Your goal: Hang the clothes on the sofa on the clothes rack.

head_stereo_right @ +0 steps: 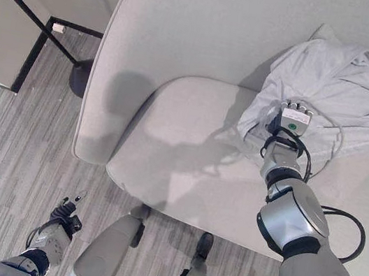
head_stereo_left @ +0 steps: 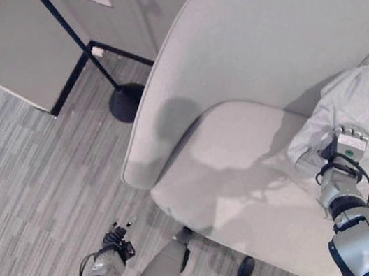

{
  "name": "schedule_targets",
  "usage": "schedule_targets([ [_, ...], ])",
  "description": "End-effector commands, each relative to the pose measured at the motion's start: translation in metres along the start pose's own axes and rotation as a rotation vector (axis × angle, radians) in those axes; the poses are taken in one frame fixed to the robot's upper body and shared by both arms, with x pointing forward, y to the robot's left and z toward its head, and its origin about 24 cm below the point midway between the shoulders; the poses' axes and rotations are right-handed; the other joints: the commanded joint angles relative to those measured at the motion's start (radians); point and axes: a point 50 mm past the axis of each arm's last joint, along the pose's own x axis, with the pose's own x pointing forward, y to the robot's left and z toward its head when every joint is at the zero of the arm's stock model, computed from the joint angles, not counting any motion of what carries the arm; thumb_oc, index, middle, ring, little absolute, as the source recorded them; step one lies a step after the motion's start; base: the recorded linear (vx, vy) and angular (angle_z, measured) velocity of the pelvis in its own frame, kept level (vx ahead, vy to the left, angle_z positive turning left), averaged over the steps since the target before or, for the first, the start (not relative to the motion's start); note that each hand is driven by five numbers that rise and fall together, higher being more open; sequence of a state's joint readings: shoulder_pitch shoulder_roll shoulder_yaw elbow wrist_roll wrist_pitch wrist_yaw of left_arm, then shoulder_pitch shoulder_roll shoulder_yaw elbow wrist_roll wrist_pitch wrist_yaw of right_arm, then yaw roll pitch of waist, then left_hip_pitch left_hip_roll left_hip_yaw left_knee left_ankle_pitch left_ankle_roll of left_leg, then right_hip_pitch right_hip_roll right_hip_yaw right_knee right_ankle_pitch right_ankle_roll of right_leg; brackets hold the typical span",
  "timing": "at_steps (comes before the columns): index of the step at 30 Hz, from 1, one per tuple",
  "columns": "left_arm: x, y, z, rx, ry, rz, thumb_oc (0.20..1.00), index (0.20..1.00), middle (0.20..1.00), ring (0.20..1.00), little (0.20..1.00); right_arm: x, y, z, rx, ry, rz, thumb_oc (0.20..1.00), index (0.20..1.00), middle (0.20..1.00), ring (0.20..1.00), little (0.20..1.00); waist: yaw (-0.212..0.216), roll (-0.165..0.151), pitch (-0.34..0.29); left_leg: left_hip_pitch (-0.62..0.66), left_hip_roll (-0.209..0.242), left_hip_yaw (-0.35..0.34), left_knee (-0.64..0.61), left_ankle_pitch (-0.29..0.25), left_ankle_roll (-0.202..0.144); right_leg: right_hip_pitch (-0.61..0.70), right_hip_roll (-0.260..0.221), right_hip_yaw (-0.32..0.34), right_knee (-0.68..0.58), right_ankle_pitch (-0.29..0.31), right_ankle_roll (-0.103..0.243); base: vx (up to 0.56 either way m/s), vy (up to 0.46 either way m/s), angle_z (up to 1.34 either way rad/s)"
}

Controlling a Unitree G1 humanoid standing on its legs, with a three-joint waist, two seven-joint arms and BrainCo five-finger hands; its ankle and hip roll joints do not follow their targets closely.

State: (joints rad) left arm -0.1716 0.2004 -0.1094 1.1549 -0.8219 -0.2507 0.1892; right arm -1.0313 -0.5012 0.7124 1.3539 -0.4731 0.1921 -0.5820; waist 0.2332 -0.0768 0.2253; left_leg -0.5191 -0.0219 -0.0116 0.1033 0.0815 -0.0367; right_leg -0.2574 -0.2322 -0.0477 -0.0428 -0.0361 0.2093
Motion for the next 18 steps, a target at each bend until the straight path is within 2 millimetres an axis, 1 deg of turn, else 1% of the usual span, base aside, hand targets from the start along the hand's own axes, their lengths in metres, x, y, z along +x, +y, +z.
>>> schedule_targets([
  [1, 0.002, 0.021, 0.004, -0.004, -0.003, 0.073, 1.0, 1.0, 1.0, 1.0, 1.0, -0.002, 0.004, -0.001, -0.042, -0.015, 0.027, 0.2, 0.2, 0.2, 0.2, 0.2, 0.003, -0.037, 0.007, -0.122, -0.018, -0.019, 0.246, -0.191, 0.007, 0.051, -0.024, 0.047, -0.045, 0.107, -0.007, 0.0, 0.0, 0.0],
  [6, 0.003, 0.028, 0.007, 0.017, -0.01, 0.099, 1.0, 1.0, 1.0, 1.0, 1.0, -0.013, 0.021, -0.013, -0.035, 0.005, 0.06, 0.2, 0.2, 0.2, 0.2, 0.2, -0.017, -0.048, 0.0, -0.069, -0.007, -0.021, 0.222, -0.188, 0.005, 0.081, -0.024, 0.045, -0.045, 0.099, -0.015, -0.01, -0.014, -0.01],
  [9, 0.004, 0.029, 0.009, 0.026, -0.014, 0.102, 1.0, 1.0, 1.0, 1.0, 1.0, -0.021, 0.032, -0.02, -0.017, 0.029, 0.084, 0.2, 0.2, 0.2, 0.2, 0.2, -0.034, -0.056, -0.012, -0.042, -0.002, -0.025, 0.189, -0.172, 0.004, 0.089, -0.022, 0.04, -0.045, 0.096, -0.019, -0.05, -0.054, -0.04],
  [13, 0.004, 0.031, 0.009, 0.034, -0.015, 0.108, 1.0, 1.0, 1.0, 1.0, 1.0, -0.026, 0.038, -0.024, 0.056, 0.062, 0.093, 0.2, 0.2, 0.2, 0.2, 0.2, -0.053, -0.064, -0.023, -0.005, 0.01, -0.027, 0.157, -0.157, 0.001, 0.1, -0.018, 0.037, -0.045, 0.096, -0.024, -0.04, -0.051, -0.08],
  [15, 0.003, 0.035, 0.008, 0.032, -0.012, 0.121, 1.0, 1.0, 1.0, 1.0, 1.0, -0.026, 0.037, -0.023, 0.105, 0.07, 0.073, 0.2, 0.2, 0.2, 0.2, 0.2, -0.063, -0.068, -0.029, 0.02, 0.018, -0.024, 0.14, -0.15, 0.0, 0.108, -0.013, 0.037, -0.045, 0.094, -0.028, -0.07, -0.075, -0.06],
  [16, 0.002, 0.038, 0.006, 0.027, -0.008, 0.134, 1.0, 1.0, 1.0, 1.0, 1.0, -0.023, 0.029, -0.018, 0.19, 0.066, 0.029, 0.2, 0.2, 0.2, 0.2, 0.2, -0.077, -0.069, -0.04, 0.052, 0.03, -0.02, 0.119, -0.144, -0.001, 0.119, -0.007, 0.041, -0.045, 0.09, -0.033, -0.07, -0.065, -0.06],
  [17, 0.002, 0.041, 0.005, 0.028, -0.005, 0.143, 1.0, 1.0, 1.0, 1.0, 1.0, -0.021, 0.023, -0.014, 0.239, 0.054, -0.005, 0.2, 0.2, 0.2, 0.2, 0.2, -0.084, -0.067, -0.042, 0.073, 0.037, -0.016, 0.113, -0.144, -0.002, 0.13, -0.003, 0.045, -0.045, 0.086, -0.036, -0.07, -0.057, -0.09],
  [18, 0.001, 0.043, 0.004, 0.024, -0.006, 0.151, 1.0, 1.0, 1.0, 1.0, 1.0, -0.016, 0.011, -0.009, 0.296, 0.036, -0.062, 0.2, 0.2, 0.2, 0.2, 0.2, -0.093, -0.067, -0.05, 0.092, 0.043, -0.015, 0.092, -0.134, -0.002, 0.134, 0.001, 0.048, -0.045, 0.085, -0.038, -0.04, -0.026, -0.13],
])
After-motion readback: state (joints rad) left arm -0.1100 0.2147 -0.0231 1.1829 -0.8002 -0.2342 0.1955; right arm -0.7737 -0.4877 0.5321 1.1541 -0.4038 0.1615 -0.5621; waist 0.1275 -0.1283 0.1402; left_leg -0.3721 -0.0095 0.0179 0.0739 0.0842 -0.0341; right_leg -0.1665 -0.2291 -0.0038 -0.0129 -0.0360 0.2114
